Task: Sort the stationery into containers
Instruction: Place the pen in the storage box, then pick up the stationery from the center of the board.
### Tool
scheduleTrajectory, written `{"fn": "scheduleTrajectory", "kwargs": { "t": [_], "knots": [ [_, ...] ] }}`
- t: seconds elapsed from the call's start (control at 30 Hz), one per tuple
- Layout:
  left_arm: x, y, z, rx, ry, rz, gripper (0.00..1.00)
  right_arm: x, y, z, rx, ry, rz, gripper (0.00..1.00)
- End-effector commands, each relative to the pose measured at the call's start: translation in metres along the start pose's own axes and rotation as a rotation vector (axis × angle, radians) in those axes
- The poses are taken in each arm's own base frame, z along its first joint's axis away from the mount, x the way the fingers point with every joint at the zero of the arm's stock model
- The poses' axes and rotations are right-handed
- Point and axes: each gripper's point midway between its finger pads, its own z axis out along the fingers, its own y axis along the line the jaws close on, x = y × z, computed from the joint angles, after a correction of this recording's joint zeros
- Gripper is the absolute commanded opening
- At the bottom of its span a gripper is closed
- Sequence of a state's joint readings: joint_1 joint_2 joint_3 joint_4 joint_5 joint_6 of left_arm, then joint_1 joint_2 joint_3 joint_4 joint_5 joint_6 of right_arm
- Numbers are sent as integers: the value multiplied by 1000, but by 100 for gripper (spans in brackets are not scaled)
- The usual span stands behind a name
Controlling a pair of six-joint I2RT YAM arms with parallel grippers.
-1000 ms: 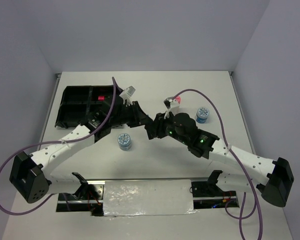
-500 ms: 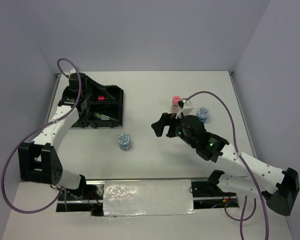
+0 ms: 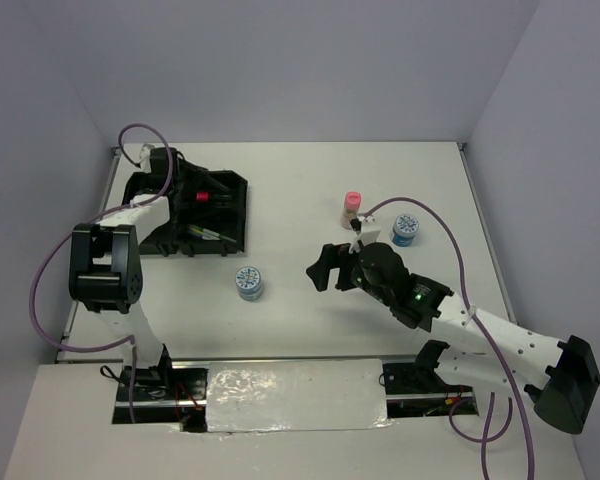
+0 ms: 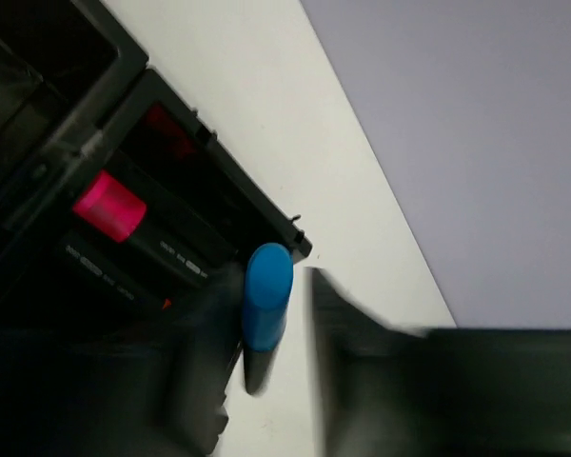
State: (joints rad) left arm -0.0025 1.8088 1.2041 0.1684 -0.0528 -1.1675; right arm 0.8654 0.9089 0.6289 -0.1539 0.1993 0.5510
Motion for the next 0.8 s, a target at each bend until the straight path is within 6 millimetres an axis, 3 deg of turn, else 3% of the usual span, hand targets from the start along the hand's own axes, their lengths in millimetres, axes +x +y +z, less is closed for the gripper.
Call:
{"fn": "scheduleTrajectory", "kwargs": {
  "t": [0.0,0.17,0.27,0.37,0.4,0.43,0.47,0.5,0.53,0.57,0.6,0.63,0.67,0.7,0.77],
  "knots": [
    [-33,-33,-7,118,-84,-37,59,-17,6,-7,-28,-54,-18,100],
    [-42,-58,-27,185,-91,-22,98,-19,12,-8,-50,-46,-25,100],
    [-55,-76,-46,209,-114,2,99,-21,13,-10,-58,-51,-21,100],
    [-57,-94,-72,181,-83,151,99,-23,10,-14,-42,-58,-28,100],
    [-55,-113,-84,210,-64,273,99,-25,9,-16,-37,-61,-27,100],
    [-27,-99,-91,136,47,348,99,-22,6,-18,-26,-45,-35,100],
    [-15,-111,-102,154,93,427,99,-22,4,-19,-18,-37,-47,100],
    [19,-109,-112,137,161,578,99,-25,5,-22,-13,-37,-47,100],
    [39,-83,-124,17,222,647,99,-20,0,-25,11,-6,-50,100],
    [47,-71,-134,-41,193,719,99,-20,-2,-28,24,2,-49,100],
    [78,-69,-146,-16,241,809,99,-23,-2,-31,31,3,-44,100],
    [91,-58,-153,-30,271,834,99,-19,-6,-36,49,27,-47,100],
    [108,-29,-159,-82,339,868,99,-19,-5,-39,44,31,-43,100],
    [123,-25,-172,-65,362,908,99,-18,-3,-44,21,35,-44,100],
    [136,4,-186,-119,394,962,99,-16,2,-50,-18,36,-45,100]
  ]
}}
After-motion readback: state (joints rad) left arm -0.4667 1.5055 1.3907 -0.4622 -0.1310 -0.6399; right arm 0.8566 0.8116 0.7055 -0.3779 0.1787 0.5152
